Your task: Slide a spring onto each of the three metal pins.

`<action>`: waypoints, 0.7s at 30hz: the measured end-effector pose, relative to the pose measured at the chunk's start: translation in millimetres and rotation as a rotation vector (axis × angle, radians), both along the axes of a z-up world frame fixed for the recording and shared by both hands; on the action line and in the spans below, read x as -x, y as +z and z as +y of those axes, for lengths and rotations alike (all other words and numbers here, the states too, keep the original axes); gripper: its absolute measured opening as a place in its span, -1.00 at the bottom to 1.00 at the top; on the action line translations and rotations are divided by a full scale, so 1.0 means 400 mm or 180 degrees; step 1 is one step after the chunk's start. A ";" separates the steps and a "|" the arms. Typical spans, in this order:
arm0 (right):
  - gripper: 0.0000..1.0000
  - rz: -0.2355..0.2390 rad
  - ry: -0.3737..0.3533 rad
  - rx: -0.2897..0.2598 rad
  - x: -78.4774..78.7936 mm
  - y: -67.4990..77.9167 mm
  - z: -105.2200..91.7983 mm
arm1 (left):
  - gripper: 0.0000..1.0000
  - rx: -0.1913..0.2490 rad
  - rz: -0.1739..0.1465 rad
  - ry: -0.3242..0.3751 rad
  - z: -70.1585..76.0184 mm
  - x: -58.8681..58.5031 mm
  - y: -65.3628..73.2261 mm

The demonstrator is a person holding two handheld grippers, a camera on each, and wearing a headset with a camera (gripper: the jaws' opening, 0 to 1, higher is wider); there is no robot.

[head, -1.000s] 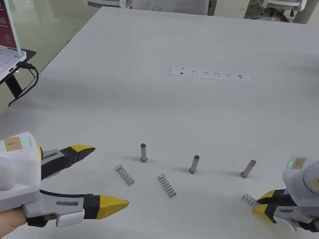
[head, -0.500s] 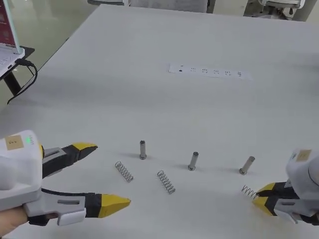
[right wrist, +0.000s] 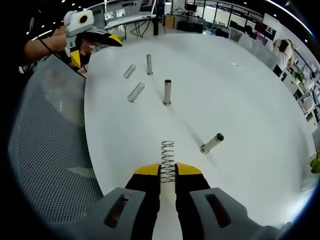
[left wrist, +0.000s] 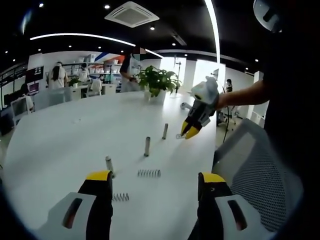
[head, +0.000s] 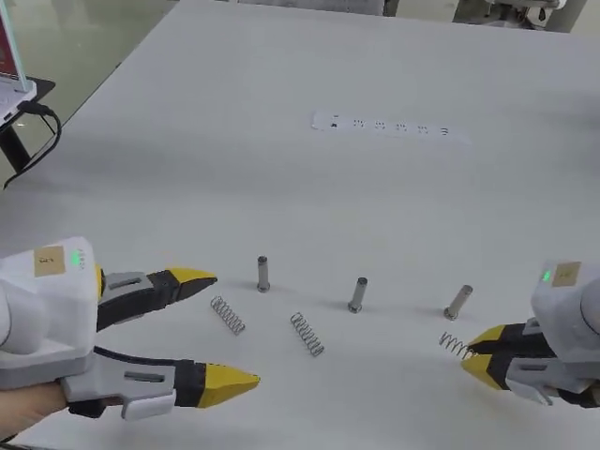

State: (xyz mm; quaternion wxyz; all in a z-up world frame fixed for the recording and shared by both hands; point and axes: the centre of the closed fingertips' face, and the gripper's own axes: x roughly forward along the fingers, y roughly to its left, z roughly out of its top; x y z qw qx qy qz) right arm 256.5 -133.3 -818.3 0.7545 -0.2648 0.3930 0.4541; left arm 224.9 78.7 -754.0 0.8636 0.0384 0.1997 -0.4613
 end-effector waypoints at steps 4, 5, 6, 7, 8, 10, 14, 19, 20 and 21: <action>-0.85 -0.0025 0.0053 -0.0017 0.000 0.011 0.008 | 0.19 0.0111 0.0004 -0.0117 -0.017 -0.004 0.017; -0.85 -0.0036 0.0078 -0.0035 0.000 0.014 0.013 | 0.18 0.0134 0.0008 -0.0144 -0.021 -0.005 0.020; -0.85 -0.0037 0.0086 -0.0034 0.000 0.015 0.015 | 0.16 0.0146 0.0038 -0.0184 -0.026 -0.006 0.020; -0.85 -0.0044 0.0106 -0.0034 0.001 0.017 0.019 | 0.11 0.0160 0.0064 -0.0226 -0.030 -0.004 0.019; -0.85 -0.0050 0.0129 -0.0036 0.002 0.018 0.023 | 0.10 0.0152 0.0059 -0.0250 -0.035 -0.007 0.016; -0.85 -0.0053 0.0162 -0.0045 0.004 0.023 0.032 | 0.12 0.0132 0.0064 -0.0306 -0.044 -0.007 0.011; -0.85 -0.0081 0.0278 -0.0065 0.011 0.033 0.055 | 0.14 0.0122 0.0113 -0.0439 -0.067 -0.003 -0.003; -0.85 -0.0116 0.0429 -0.0099 0.019 0.049 0.086 | 0.10 0.0143 0.0124 -0.0560 -0.098 -0.004 -0.004; -0.85 -0.0127 0.0455 -0.0105 0.019 0.052 0.091 | 0.09 0.0164 0.0128 -0.0568 -0.104 -0.005 -0.002; -0.85 -0.0149 0.0494 -0.0109 0.020 0.057 0.099 | 0.09 0.0195 0.0132 -0.0582 -0.112 -0.007 0.001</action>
